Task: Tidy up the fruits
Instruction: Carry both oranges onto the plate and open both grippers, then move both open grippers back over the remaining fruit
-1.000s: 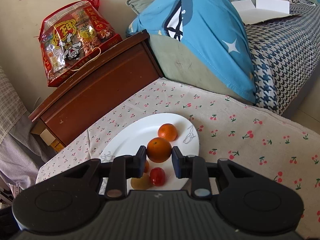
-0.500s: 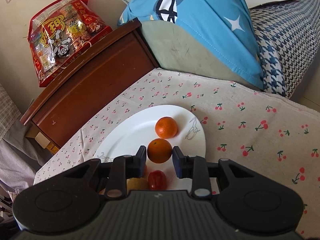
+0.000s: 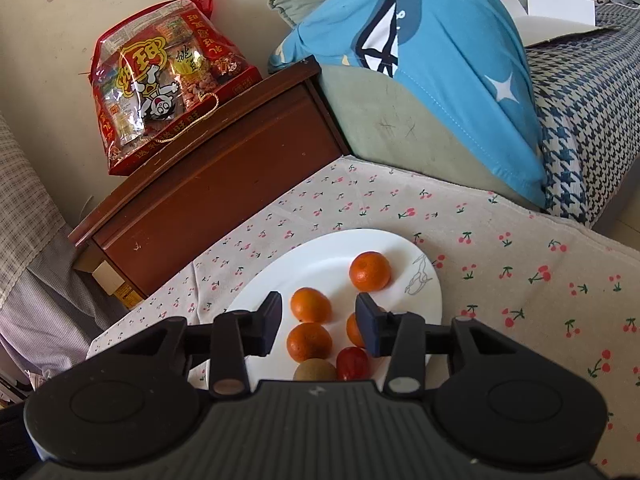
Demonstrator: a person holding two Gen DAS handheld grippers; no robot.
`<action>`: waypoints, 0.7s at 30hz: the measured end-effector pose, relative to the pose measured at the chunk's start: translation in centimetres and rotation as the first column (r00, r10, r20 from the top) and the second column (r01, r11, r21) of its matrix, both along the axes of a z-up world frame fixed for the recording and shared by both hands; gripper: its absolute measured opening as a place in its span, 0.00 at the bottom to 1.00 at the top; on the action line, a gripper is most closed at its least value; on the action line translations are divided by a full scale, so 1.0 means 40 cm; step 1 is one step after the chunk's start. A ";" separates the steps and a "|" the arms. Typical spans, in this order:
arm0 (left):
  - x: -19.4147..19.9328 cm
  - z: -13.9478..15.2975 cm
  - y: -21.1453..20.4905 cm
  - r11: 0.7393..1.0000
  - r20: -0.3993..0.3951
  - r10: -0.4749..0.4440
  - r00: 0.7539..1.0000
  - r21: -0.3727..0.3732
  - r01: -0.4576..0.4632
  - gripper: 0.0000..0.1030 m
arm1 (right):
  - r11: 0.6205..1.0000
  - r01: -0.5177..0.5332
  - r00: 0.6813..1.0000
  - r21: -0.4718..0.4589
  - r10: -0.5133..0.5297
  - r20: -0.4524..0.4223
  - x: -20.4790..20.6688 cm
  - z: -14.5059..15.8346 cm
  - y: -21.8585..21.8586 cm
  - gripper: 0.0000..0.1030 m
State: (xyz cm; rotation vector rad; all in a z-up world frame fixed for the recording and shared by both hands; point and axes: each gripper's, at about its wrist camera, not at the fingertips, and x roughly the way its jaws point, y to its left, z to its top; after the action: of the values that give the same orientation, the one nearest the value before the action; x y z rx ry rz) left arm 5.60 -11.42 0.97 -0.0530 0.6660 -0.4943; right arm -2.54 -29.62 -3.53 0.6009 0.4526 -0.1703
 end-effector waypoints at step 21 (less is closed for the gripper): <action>-0.061 0.022 0.176 0.987 -0.069 0.159 0.985 0.040 -0.156 0.76 | 0.980 -0.155 0.988 -0.124 0.151 -0.042 -0.076 0.027 0.119 0.44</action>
State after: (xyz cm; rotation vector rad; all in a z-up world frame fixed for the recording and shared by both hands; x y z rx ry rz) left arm 3.16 -4.39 1.85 -0.0906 0.7350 -0.3294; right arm -5.57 -24.87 -2.46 0.4368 0.5135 -0.0618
